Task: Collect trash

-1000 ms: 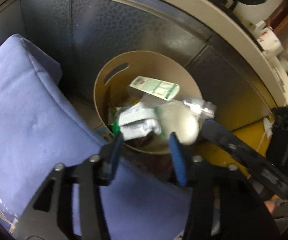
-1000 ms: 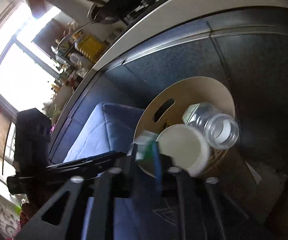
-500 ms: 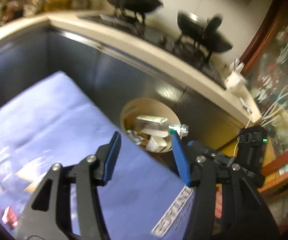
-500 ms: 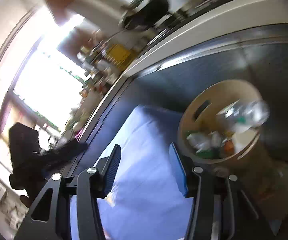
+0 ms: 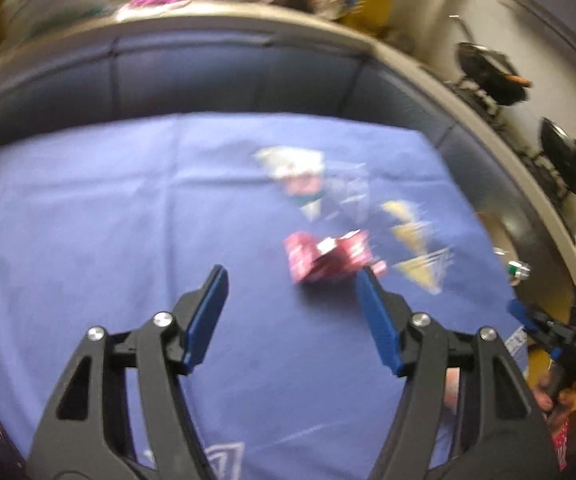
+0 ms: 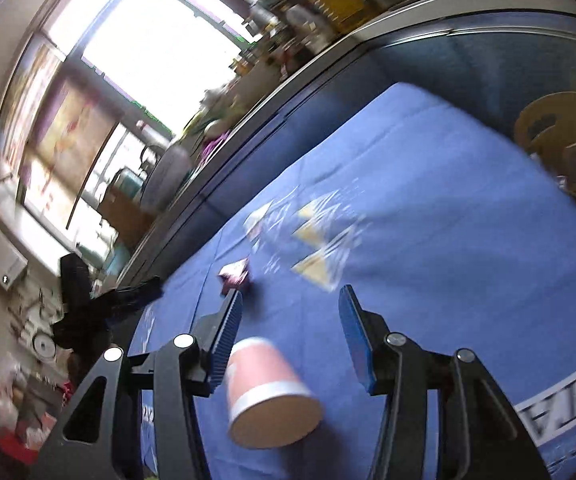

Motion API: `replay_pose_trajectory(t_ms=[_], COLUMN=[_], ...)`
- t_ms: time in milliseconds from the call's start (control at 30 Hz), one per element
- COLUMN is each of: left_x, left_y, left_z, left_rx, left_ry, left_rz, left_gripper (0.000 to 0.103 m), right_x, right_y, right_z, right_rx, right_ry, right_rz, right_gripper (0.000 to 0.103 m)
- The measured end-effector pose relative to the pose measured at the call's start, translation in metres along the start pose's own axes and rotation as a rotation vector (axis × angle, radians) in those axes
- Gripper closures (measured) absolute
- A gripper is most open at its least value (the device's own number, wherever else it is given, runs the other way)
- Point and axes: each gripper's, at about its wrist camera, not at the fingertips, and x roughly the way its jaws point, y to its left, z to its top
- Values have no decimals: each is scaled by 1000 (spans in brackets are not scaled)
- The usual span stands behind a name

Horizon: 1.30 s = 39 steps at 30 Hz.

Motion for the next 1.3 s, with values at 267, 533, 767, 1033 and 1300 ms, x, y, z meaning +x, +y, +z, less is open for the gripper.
replay_pose_trajectory(t_ms=[267,533,767,1033,1300], left_x=[24,34,30,26,20], left_y=[-12,-12,9,28,55], left_z=[-39,-49,-55,-62,-72], left_rx=[69,98,70,34,-7], left_ry=[-1,3,-6,-6,-11], left_rz=[102,187,243,268,308], left_gripper=[39,39,39,39,39], right_x=[7,11,22,45,81], right_y=[34,51,76,107,139], right_z=[-32,-42,-44,-48,-51], right_rx=[-81,-146,-238,-314,-365], right_ry=[10,-25,-31,16,102], right_rz=[-87,-167,-198,-160,-119], right_gripper=[53,48,45,44,44])
